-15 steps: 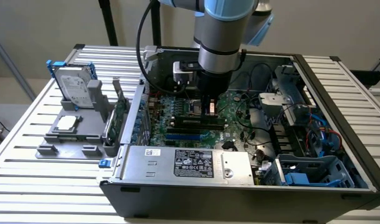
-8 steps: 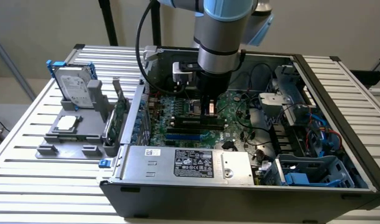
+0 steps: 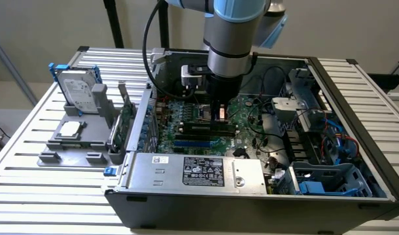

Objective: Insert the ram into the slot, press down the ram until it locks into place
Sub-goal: 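Insert the ram into the slot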

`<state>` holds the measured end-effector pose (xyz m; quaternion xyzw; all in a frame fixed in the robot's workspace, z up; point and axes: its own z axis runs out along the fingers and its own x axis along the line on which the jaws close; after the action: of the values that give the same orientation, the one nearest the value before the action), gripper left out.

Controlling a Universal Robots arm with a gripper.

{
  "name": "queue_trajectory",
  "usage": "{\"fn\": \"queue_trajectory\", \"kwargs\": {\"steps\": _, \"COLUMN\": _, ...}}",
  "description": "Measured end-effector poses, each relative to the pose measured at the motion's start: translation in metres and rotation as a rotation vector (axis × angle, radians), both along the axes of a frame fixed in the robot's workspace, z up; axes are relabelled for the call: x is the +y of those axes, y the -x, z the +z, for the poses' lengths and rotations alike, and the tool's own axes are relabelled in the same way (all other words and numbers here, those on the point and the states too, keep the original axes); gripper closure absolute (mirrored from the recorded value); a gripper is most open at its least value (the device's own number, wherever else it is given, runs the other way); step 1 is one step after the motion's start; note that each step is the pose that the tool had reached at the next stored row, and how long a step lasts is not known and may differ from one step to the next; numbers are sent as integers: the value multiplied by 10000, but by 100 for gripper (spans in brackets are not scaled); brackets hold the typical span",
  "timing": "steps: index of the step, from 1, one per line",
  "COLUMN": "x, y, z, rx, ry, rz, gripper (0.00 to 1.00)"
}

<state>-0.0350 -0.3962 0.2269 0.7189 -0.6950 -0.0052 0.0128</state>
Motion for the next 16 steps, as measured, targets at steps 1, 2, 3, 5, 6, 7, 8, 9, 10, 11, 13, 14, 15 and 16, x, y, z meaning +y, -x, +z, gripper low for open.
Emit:
{"fn": "queue_trajectory", "kwargs": {"steps": 1, "x": 1, "y": 0, "z": -1, "rx": 0, "ry": 1, "rz": 0, "gripper": 86}}
{"fn": "queue_trajectory", "kwargs": {"steps": 2, "x": 1, "y": 0, "z": -3, "rx": -1, "ry": 2, "rz": 0, "gripper": 86}}
{"fn": "queue_trajectory", "kwargs": {"steps": 3, "x": 1, "y": 0, "z": -5, "rx": -2, "ry": 1, "rz": -1, "gripper": 86}}
{"fn": "queue_trajectory", "kwargs": {"steps": 5, "x": 1, "y": 0, "z": -9, "rx": -5, "ry": 1, "rz": 0, "gripper": 86}}
{"fn": "queue_trajectory", "kwargs": {"steps": 6, "x": 1, "y": 0, "z": -12, "rx": -7, "ry": 0, "rz": 0, "gripper": 86}}
{"fn": "queue_trajectory", "kwargs": {"steps": 7, "x": 1, "y": 0, "z": -13, "rx": -8, "ry": 1, "rz": 0, "gripper": 86}}
{"fn": "queue_trajectory", "kwargs": {"steps": 8, "x": 1, "y": 0, "z": -14, "rx": -8, "ry": 1, "rz": 0, "gripper": 86}}
{"fn": "queue_trajectory", "kwargs": {"steps": 9, "x": 1, "y": 0, "z": -15, "rx": -9, "ry": 1, "rz": 0, "gripper": 86}}
{"fn": "queue_trajectory", "kwargs": {"steps": 10, "x": 1, "y": 0, "z": -18, "rx": -12, "ry": 0, "rz": -1, "gripper": 86}}
{"fn": "queue_trajectory", "kwargs": {"steps": 11, "x": 1, "y": 0, "z": -21, "rx": -14, "ry": -1, "rz": 0, "gripper": 86}}
{"fn": "queue_trajectory", "kwargs": {"steps": 13, "x": 1, "y": 0, "z": -25, "rx": -18, "ry": 0, "rz": -1, "gripper": 86}}
{"fn": "queue_trajectory", "kwargs": {"steps": 14, "x": 1, "y": 0, "z": -27, "rx": -20, "ry": 1, "rz": 0, "gripper": 86}}
{"fn": "queue_trajectory", "kwargs": {"steps": 15, "x": 1, "y": 0, "z": -27, "rx": -20, "ry": 2, "rz": 0, "gripper": 86}}
{"fn": "queue_trajectory", "kwargs": {"steps": 16, "x": 1, "y": 0, "z": -27, "rx": -20, "ry": 1, "rz": 0, "gripper": 85}}
